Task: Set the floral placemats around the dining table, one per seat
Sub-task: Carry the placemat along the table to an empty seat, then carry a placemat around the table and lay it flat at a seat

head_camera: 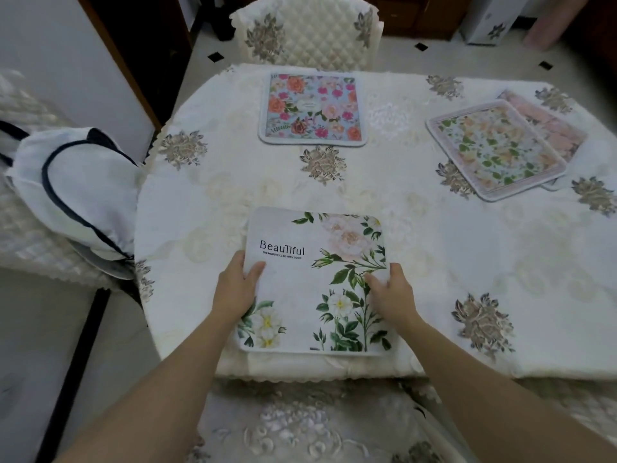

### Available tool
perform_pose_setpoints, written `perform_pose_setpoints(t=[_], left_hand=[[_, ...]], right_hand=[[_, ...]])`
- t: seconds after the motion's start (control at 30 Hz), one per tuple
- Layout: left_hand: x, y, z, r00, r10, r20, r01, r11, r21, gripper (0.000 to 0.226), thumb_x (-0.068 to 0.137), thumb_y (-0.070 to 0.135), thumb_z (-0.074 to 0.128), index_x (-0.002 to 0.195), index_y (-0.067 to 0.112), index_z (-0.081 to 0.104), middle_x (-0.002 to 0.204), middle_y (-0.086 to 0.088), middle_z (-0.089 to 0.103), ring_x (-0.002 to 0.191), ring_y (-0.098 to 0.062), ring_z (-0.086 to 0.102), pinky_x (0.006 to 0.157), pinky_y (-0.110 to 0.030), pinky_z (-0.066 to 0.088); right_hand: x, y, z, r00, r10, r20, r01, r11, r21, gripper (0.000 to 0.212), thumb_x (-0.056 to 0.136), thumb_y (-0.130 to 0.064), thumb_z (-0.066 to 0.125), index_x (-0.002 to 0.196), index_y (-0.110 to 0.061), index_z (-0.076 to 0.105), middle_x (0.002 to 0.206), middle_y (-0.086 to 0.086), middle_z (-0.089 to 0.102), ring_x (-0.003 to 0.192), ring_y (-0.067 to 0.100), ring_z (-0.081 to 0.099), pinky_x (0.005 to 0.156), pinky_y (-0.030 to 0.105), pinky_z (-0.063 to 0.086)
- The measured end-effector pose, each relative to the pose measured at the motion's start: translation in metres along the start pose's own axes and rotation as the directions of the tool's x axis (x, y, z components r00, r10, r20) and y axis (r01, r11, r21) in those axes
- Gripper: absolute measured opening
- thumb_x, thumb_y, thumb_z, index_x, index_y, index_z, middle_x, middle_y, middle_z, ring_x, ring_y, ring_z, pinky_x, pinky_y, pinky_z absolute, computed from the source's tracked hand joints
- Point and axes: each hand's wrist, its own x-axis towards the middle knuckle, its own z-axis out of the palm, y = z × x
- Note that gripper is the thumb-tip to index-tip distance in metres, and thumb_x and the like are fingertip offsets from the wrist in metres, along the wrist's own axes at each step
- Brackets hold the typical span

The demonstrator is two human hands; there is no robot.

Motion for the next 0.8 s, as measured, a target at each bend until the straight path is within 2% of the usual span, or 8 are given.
perform_pose_setpoints(t=[0.17,0.3,0.43,0.53,0.6,0.67,0.73,0.8], left_hand=[[0.006,0.002,0.0,0.999,-0.019,0.025,0.013,0.978,0.207,0.033,0.097,0.038,0.055,0.107,0.007,0.053,0.093,-0.008,0.06,0.084,-0.029,0.057,0.065,-0.035,0.042],[0.008,0.003,0.001,1.0,-0.023,0.003,0.021,0.943,0.332,0.039,0.095,0.046,0.054,0.101,0.008,0.051,0.09,-0.015,0.063,0.082,-0.035,0.061,0.067,-0.04,0.049],[0.009,0.008,-0.002,0.997,0.045,-0.059,0.011,0.695,0.719,0.053,0.091,0.064,0.043,0.095,0.013,0.052,0.084,-0.01,0.065,0.075,-0.032,0.062,0.062,-0.035,0.048],[0.01,0.014,-0.002,0.996,0.072,-0.061,0.007,0.585,0.811,0.053,0.088,0.064,0.045,0.102,0.013,0.05,0.088,-0.007,0.062,0.078,-0.03,0.06,0.058,-0.032,0.04],[0.012,0.014,0.002,0.975,0.214,-0.063,-0.071,0.568,0.82,0.051,0.081,0.052,0.059,0.107,0.009,0.049,0.095,-0.011,0.055,0.085,-0.032,0.054,0.055,-0.035,0.04],[0.011,0.016,0.012,0.934,0.357,0.002,-0.208,0.539,0.816,0.049,0.075,0.035,0.065,0.115,0.009,0.052,0.105,-0.014,0.052,0.093,-0.033,0.051,0.065,-0.041,0.044],[0.006,0.022,0.028,0.889,0.441,0.125,-0.374,0.541,0.754,0.053,0.078,0.029,0.06,0.127,0.014,0.048,0.129,-0.011,0.049,0.113,-0.03,0.049,0.086,-0.044,0.044],[0.001,0.025,0.047,0.869,0.452,0.199,-0.451,0.564,0.692,0.058,0.087,0.033,0.05,0.142,0.017,0.038,0.153,-0.005,0.035,0.136,-0.024,0.036,0.109,-0.042,0.035]], right_hand=[[0.013,-0.001,-0.007,0.998,0.058,0.014,-0.055,0.989,-0.138,0.032,0.093,-0.035,0.061,0.106,-0.01,0.047,0.09,0.004,0.06,0.071,0.013,0.056,0.062,0.032,0.044],[0.016,0.002,-0.009,0.994,0.108,0.01,-0.105,0.979,-0.175,0.052,0.089,-0.044,0.064,0.122,-0.008,0.047,0.107,0.012,0.063,0.092,0.029,0.06,0.079,0.04,0.051],[0.016,-0.001,-0.012,0.988,0.155,-0.015,-0.155,0.963,-0.219,0.053,0.086,-0.047,0.068,0.118,-0.011,0.045,0.102,0.007,0.058,0.089,0.028,0.057,0.076,0.038,0.048],[0.016,-0.006,-0.015,0.981,0.168,-0.096,-0.189,0.943,-0.276,0.053,0.081,-0.048,0.071,0.111,-0.013,0.044,0.101,0.006,0.054,0.089,0.028,0.057,0.072,0.038,0.048],[0.017,-0.009,-0.01,0.98,0.045,-0.195,-0.113,0.928,-0.354,0.047,0.082,-0.039,0.071,0.112,-0.013,0.046,0.109,0.008,0.049,0.092,0.029,0.054,0.069,0.038,0.046],[0.017,-0.012,0.004,0.944,-0.184,-0.275,0.044,0.894,-0.445,0.037,0.082,-0.022,0.065,0.114,-0.011,0.05,0.114,0.012,0.047,0.096,0.031,0.051,0.067,0.039,0.047],[0.014,-0.015,0.025,0.876,-0.423,-0.229,0.256,0.813,-0.523,0.038,0.083,-0.014,0.059,0.119,-0.006,0.054,0.122,0.016,0.05,0.103,0.034,0.053,0.075,0.043,0.051],[0.008,-0.015,0.053,0.818,-0.57,-0.082,0.432,0.701,-0.567,0.044,0.089,-0.018,0.055,0.13,-0.003,0.053,0.136,0.02,0.049,0.121,0.036,0.05,0.096,0.046,0.048]])
